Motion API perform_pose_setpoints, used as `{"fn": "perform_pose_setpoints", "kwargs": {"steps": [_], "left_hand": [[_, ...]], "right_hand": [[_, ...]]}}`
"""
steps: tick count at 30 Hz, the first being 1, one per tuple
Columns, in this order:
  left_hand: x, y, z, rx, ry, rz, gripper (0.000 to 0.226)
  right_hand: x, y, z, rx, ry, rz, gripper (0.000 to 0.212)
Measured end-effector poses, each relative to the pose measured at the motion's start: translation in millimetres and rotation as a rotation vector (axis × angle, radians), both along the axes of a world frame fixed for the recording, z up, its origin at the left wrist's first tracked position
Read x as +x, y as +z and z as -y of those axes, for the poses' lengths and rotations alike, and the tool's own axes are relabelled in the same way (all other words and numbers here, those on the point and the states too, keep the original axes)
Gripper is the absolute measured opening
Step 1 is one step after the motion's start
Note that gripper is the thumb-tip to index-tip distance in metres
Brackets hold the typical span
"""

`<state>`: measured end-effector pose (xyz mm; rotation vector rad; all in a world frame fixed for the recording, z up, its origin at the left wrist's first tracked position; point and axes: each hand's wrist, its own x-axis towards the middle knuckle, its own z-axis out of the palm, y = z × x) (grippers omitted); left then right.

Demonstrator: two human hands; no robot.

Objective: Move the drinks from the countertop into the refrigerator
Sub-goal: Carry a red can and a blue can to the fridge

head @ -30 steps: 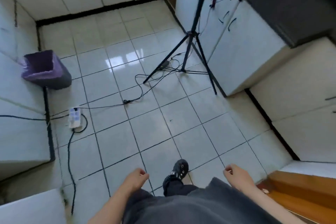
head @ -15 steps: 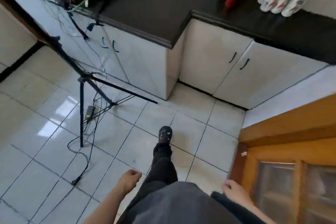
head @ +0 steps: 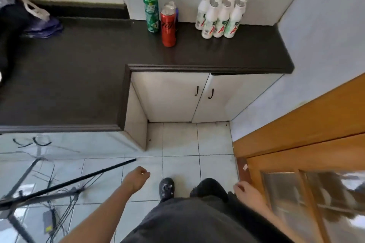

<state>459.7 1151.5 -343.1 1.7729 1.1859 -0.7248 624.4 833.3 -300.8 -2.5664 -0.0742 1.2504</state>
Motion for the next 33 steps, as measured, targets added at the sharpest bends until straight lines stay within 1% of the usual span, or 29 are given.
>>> {"fn": "perform_pose_setpoints", "kwargs": {"steps": [3,6,8,11,13,15,17,19,22,24,26,27,30,33], "left_hand": [[37.1,-3.0,-25.7,0.008,-0.014,-0.007,0.033],[67.6,-10.3,-38.7,-0.026,-0.018,-0.018,0.031],[88.1,-14.9,-38.7,-0.062,0.043,0.017,0.028],[126.8,-9.4,-37.6,-0.11,0.224,0.08,0.015],[157.1,-1.9,-42.6,-0.098,0.344,0.144,0.016],[192.5,11.7,-52.7,-0.069,0.409,0.206,0.018],[228.3,27.4,-63.8,-0.004,0.478,0.293,0.019],[266.0,47.0,-76.5,0.063,0.587,0.421,0.018],[314.4,80.3,-96.5,0.109,0.754,0.584,0.017],[333.8,98.0,-106.3,0.225,0.765,0.67,0.018],[352.4,113.6,-117.1,0.338,0.743,0.766,0.025],[362.7,119.5,-123.9,0.362,0.737,0.798,0.033],[394.1,129.5,-147.2,0.378,0.706,0.835,0.063],[419.5,132.4,-168.1,0.339,0.635,0.877,0.081]], "right_hand": [[10.5,-1.5,-17.1,0.001,-0.024,0.003,0.025],[42.4,-8.3,-30.9,-0.001,-0.056,-0.01,0.021],[78.3,-9.6,-43.5,0.02,-0.047,0.011,0.015],[147.0,-5.3,-74.2,0.068,0.044,0.064,0.013],[197.0,2.8,-103.4,0.131,0.129,0.089,0.016],[244.7,15.6,-136.1,0.212,0.151,0.107,0.017],[283.4,32.6,-168.2,0.294,0.161,0.101,0.012],[319.6,44.8,-200.0,0.363,0.217,0.115,0.009],[359.5,62.5,-248.2,0.44,0.306,0.101,0.012],[372.2,72.9,-272.7,0.487,0.33,0.073,0.016],[379.8,79.8,-290.4,0.559,0.329,0.071,0.016],[382.5,82.3,-297.1,0.598,0.309,0.075,0.015],[387.9,86.5,-312.6,0.671,0.253,0.106,0.016],[389.7,91.3,-325.4,0.697,0.196,0.135,0.017]]}}
